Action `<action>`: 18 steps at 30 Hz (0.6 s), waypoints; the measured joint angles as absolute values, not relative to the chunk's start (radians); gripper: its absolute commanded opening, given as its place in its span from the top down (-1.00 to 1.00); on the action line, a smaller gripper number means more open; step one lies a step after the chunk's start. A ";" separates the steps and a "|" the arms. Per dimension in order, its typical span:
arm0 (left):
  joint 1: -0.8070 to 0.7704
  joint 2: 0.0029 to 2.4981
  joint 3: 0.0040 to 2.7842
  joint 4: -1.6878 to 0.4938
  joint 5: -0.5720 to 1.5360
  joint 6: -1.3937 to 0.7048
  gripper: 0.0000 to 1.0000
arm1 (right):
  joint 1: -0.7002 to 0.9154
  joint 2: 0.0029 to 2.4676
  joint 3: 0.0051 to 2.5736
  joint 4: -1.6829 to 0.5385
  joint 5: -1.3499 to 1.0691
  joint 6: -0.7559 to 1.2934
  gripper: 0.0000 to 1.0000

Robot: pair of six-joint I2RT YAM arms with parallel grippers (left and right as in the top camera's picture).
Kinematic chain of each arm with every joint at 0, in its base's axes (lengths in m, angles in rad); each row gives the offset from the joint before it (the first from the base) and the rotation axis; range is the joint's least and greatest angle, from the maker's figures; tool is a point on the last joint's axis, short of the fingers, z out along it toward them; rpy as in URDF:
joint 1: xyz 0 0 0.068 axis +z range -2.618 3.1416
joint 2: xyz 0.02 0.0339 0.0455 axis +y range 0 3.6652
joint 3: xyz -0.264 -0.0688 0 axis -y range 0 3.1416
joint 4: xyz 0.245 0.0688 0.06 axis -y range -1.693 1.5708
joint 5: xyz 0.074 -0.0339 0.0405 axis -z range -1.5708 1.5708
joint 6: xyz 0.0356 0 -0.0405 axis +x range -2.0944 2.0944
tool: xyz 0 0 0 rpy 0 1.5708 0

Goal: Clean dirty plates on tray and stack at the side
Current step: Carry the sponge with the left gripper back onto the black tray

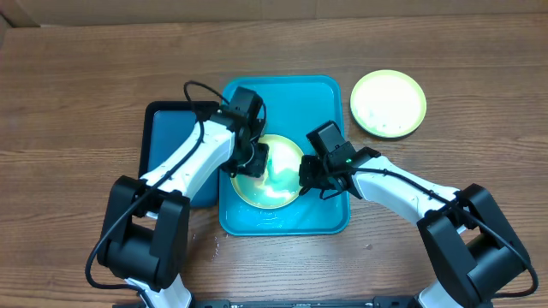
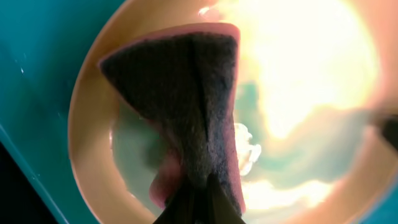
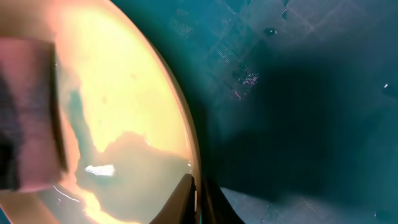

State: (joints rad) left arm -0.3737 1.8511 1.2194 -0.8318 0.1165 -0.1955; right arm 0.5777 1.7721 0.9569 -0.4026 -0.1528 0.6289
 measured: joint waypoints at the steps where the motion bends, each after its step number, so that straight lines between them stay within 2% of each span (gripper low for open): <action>1: -0.374 1.851 1.195 -0.807 0.109 -0.205 0.92 | 0.578 1.772 0.957 -0.402 -0.153 0.628 0.86; 9: -0.371 1.843 1.127 -0.713 0.167 -0.233 0.92 | 0.577 1.772 0.957 -0.404 -0.152 0.629 0.86; 18: -0.355 1.843 1.151 -0.706 0.513 -0.183 0.92 | 0.578 1.772 0.957 -0.403 -0.151 0.629 0.86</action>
